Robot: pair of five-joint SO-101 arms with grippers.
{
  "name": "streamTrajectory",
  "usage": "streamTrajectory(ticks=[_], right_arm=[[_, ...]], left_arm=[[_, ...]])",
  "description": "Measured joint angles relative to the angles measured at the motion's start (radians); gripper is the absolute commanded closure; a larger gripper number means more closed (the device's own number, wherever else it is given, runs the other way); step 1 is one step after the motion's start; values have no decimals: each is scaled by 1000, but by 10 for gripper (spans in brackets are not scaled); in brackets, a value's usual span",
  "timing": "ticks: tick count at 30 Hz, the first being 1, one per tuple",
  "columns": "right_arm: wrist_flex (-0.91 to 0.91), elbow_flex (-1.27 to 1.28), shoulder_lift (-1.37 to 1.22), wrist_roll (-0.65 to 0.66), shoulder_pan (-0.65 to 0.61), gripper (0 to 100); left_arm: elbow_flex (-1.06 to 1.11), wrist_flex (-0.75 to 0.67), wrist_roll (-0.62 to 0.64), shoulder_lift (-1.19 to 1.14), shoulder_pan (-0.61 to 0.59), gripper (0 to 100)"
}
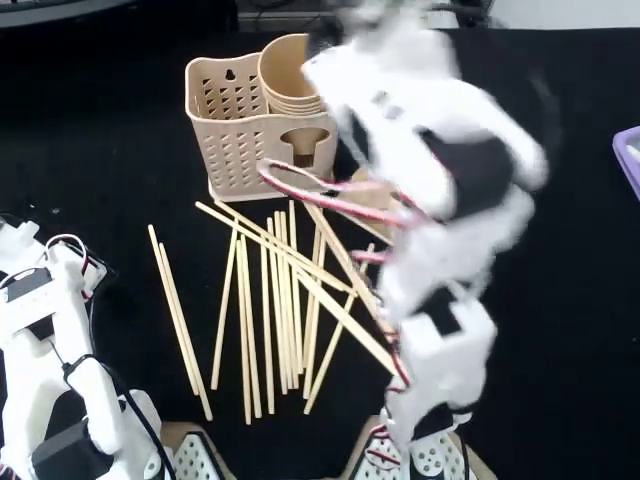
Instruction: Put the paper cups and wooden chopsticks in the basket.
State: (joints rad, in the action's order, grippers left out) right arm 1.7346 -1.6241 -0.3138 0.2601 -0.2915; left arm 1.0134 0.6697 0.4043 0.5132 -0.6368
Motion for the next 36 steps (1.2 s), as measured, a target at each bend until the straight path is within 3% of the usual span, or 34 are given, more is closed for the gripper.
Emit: streamTrajectory(ticks=[3, 8, 17, 21, 27, 32, 36], right_arm=[[0, 8, 117, -72, 52, 987], [0, 187, 334, -83, 166, 987], [-20, 1033, 844, 2, 199, 987], [-210, 1559, 1011, 5, 203, 975], [-517, 2272, 1125, 2, 206, 849], [-657, 2472, 1148, -9, 207, 857], [-793, 2547, 1149, -95, 204, 857]], left_arm=[[0, 0, 0, 0, 0, 841], [0, 0, 0, 0, 0, 841], [0, 0, 0, 0, 0, 841], [0, 0, 0, 0, 0, 841], [0, 0, 0, 0, 0, 841], [0, 0, 0, 0, 0, 841], [0, 0, 0, 0, 0, 841]])
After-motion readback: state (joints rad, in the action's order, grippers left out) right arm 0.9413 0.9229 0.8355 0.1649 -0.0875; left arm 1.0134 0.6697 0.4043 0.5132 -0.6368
